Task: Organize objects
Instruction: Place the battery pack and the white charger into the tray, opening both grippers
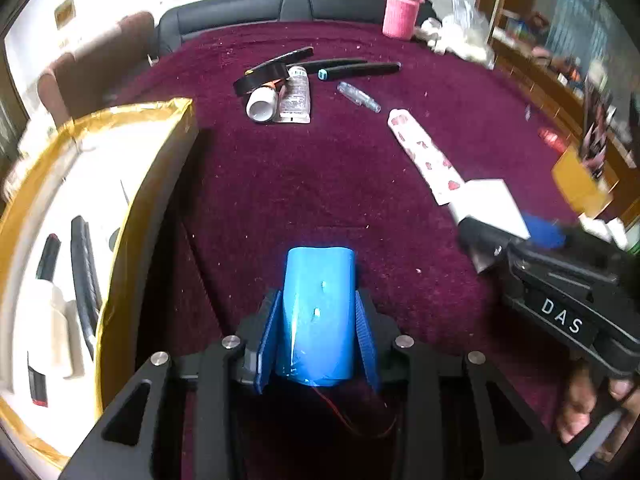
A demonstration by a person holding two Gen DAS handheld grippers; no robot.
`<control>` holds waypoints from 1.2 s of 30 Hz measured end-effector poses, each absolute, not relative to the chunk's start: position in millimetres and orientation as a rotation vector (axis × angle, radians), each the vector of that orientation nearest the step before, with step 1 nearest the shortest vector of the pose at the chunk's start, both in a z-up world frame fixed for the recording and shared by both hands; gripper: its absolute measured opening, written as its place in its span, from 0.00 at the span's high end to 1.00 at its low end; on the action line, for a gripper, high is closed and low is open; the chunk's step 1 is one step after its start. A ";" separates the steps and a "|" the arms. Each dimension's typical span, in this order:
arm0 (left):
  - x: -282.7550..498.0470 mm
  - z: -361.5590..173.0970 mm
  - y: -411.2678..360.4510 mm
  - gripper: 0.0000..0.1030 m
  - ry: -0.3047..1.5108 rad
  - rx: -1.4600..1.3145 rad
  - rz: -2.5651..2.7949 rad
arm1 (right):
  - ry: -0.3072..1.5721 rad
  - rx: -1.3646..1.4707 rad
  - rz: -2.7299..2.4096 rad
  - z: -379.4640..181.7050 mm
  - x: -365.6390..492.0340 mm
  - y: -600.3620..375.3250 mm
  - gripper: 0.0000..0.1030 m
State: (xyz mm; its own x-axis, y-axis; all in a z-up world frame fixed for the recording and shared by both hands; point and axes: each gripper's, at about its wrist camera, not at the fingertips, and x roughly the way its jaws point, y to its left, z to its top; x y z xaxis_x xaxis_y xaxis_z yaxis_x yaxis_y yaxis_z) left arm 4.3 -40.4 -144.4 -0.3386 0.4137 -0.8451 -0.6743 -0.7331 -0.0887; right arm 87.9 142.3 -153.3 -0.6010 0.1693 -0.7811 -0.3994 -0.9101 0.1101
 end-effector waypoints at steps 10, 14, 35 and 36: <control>-16.7 -121.1 -83.5 0.66 0.002 -1.262 1.980 | 0.832 -1.195 2.724 -146.3 93.3 136.3 0.53; -26.1 -106.6 -102.9 0.66 -0.063 -1.262 1.987 | 0.706 -1.184 2.807 -120.8 80.6 108.8 0.53; -134.4 -81.1 -228.9 0.66 -0.023 -1.351 2.396 | 0.422 -1.319 3.068 -78.1 -43.1 10.3 0.52; -138.6 -85.5 -231.8 0.66 -0.009 -1.358 2.393 | 0.418 -1.333 3.068 -79.6 -51.0 8.3 0.52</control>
State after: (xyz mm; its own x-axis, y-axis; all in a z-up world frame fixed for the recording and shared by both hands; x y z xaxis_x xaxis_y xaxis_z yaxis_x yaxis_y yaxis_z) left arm -138.6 -231.8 -85.5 -0.4561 0.3333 -0.8252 -0.3274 -0.9250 -0.1927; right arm -51.0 8.3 -79.6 -0.6653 -0.3038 -0.6819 0.1102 -0.9434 0.3128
